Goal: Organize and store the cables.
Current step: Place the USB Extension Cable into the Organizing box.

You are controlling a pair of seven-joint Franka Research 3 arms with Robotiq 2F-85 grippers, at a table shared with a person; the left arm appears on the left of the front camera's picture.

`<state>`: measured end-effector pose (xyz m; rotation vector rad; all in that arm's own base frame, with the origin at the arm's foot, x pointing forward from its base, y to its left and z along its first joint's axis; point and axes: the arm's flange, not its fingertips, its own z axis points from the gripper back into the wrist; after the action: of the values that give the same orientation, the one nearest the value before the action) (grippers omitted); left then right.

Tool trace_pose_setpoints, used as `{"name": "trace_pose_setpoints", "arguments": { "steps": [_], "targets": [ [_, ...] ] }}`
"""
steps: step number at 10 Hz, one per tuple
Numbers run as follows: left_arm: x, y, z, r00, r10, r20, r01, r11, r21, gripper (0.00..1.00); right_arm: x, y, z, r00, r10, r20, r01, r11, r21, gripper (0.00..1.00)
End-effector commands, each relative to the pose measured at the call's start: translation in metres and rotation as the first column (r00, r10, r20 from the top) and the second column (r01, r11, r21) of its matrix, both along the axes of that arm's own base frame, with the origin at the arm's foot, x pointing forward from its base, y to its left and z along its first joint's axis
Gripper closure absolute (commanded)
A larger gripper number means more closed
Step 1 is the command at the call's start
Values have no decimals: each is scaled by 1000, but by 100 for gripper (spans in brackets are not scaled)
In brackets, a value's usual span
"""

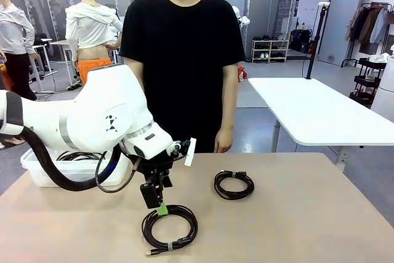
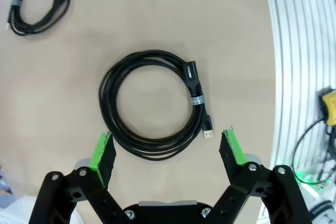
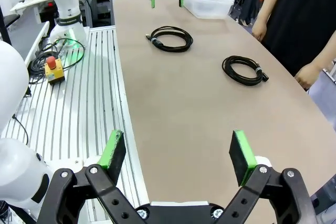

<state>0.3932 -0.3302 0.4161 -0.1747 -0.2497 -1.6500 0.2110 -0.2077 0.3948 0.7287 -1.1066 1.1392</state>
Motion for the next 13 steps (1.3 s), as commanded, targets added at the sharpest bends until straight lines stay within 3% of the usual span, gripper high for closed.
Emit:
{"name": "trace_pose_setpoints", "arguments": {
  "steps": [1, 3, 6, 9, 11, 12, 13],
  "targets": [
    [3, -18, -37, 998, 64, -29, -62, 997, 55, 0, 1, -2, 4, 1000, 1, 14, -1, 1000, 8, 0],
    [6, -26, -65, 994, 105, -16, -102, 984, 144, 0, 1, -2, 4, 1000, 1, 14, -1, 1000, 8, 0],
    [8, -31, -93, 984, 130, -118, -117, 987, 111, 0, 1, -2, 4, 1000, 1, 14, -1, 1000, 8, 0],
    [5, -31, -117, 972, 181, -150, -164, 979, 120, 0, 1, -2, 4, 1000, 1, 14, -1, 1000, 8, 0],
    [3, -31, -127, 975, 160, -156, -142, 982, 121, 0, 1, -2, 4, 1000, 1, 14, -1, 1000, 8, 0],
    [0, -28, -126, 976, 148, -159, -129, 984, 123, 57, 1, -2, 4, 1000, 1, 14, -1, 1000, 8, 0],
    [-3, -26, -123, 977, 149, -150, -130, 983, 128, 58, 1, -2, 4, 1000, 1, 14, -1, 1000, 8, 0]
  ]
}}
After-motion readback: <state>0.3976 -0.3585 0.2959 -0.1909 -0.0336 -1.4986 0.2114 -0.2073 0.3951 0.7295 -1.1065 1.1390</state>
